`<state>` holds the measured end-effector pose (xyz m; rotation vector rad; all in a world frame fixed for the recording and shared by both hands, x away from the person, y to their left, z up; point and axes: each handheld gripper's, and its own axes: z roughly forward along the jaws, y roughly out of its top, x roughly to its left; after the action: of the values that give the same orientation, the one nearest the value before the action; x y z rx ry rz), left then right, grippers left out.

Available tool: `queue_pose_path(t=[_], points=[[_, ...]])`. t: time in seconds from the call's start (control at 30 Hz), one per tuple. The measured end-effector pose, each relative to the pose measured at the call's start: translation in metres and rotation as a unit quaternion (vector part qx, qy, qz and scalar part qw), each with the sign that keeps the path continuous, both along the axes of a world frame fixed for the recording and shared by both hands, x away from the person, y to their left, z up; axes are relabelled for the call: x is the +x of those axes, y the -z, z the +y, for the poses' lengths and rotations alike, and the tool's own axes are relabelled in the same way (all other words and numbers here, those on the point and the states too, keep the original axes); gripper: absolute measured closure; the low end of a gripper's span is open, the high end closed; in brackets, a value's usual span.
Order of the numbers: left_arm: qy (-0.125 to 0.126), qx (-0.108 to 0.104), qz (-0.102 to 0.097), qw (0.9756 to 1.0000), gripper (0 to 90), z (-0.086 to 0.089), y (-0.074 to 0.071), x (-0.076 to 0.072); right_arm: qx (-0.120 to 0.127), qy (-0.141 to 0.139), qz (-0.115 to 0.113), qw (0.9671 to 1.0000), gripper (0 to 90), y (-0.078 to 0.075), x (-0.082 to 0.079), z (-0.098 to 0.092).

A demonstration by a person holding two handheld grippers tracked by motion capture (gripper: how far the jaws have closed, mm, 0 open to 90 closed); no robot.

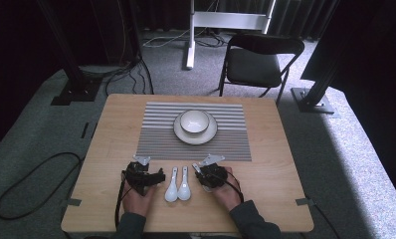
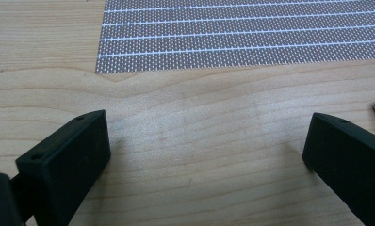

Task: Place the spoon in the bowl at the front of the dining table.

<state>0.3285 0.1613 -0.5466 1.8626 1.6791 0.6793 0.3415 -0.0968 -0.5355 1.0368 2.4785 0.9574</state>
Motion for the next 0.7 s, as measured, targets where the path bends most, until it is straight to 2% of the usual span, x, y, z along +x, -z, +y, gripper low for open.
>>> queue_pose_path(t=[0.07,0.4,0.7], points=[[0.0,0.0,0.0,1.0,1.7,0.0,0.0,0.0,-0.003,0.001,-0.001,1.0,73.6,0.0,0.001,-0.001],[0.0,0.0,0.0,1.0,1.7,0.0,0.0,0.0,-0.007,0.007,-0.007,0.9999,74.0,-0.001,0.0,-0.003],[0.0,0.0,0.0,1.0,1.7,0.0,0.0,0.0,0.021,0.008,-0.024,0.9995,74.1,-0.01,-0.002,-0.01]])
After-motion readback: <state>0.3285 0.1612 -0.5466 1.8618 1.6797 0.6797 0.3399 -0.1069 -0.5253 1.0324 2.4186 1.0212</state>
